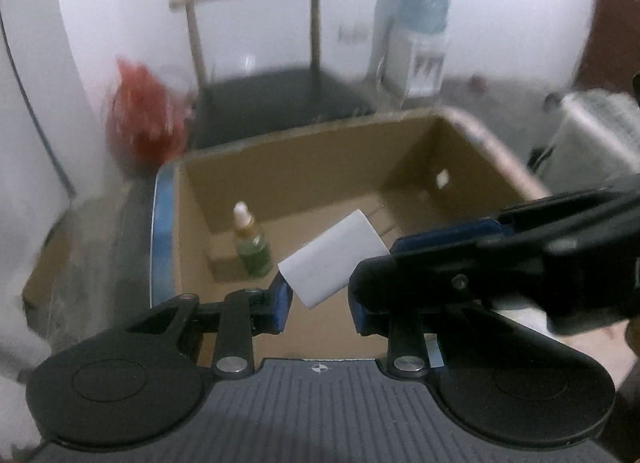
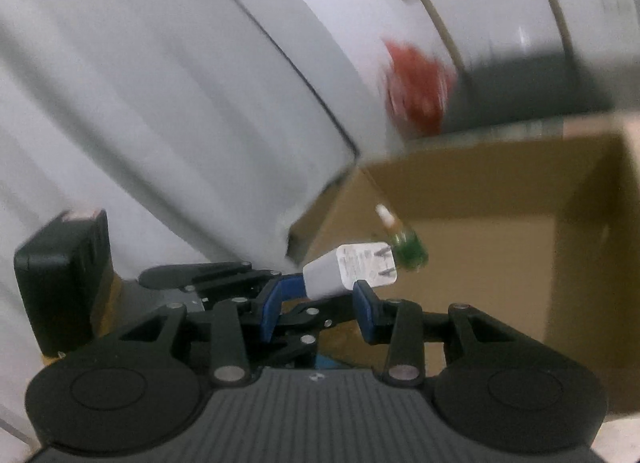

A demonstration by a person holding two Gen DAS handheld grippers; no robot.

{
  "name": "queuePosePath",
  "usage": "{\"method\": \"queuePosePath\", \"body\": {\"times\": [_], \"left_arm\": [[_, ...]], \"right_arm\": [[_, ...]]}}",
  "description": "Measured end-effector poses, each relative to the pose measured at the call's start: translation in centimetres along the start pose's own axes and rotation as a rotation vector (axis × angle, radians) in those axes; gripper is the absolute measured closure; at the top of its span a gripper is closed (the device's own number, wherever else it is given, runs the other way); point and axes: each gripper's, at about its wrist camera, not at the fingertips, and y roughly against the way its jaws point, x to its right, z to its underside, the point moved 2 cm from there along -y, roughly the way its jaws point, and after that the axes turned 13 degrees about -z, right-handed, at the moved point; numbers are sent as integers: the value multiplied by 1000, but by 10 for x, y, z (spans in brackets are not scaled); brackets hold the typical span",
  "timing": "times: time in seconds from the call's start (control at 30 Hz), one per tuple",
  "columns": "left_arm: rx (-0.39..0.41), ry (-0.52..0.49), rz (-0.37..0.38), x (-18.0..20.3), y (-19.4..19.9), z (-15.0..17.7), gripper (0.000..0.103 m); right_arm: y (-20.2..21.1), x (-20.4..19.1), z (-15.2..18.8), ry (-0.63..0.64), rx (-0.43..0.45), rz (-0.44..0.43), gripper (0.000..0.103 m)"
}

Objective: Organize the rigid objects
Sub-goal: 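Carry the white charger into the box and release it, then return the right gripper to the green lip-balm tube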

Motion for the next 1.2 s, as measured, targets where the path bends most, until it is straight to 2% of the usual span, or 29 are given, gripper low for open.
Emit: {"method": "queuePosePath", "body": {"times": [0.07, 0.13, 0.27, 0.43, 0.63, 0.77, 0.9, 1.0, 1.1, 1.2], "left_arm": [[-66, -9, 14, -1, -20, -3, 80], [-98, -26, 10, 2, -30, -4, 82], [-101, -88, -39, 10, -36, -11, 83], [-74, -88, -43, 6, -28, -14, 80], [-22, -71, -24, 6, -6, -15, 78], [41, -51, -7, 2, 21, -10, 67], [128, -31, 17, -2, 60, 5, 61], [212, -24, 41, -2, 92, 29, 51], [269, -26, 65, 4, 113, 59, 47], [280, -24, 96, 13, 118, 90, 47]], "right_arm": [[-15, 27, -9, -107, -33, -38, 62], [-30, 47, -14, -182, -54, -46, 62], [-45, 71, -23, -263, -84, -42, 61], [-31, 68, -12, -279, -62, -67, 61], [10, 56, -7, -239, -8, -57, 61], [42, 39, 5, -187, 43, -46, 61], [76, 11, 25, -102, 101, -53, 61], [102, -15, 51, -7, 135, -41, 61], [124, -39, 84, 89, 154, 3, 61], [133, -52, 118, 162, 161, 62, 61]]}}
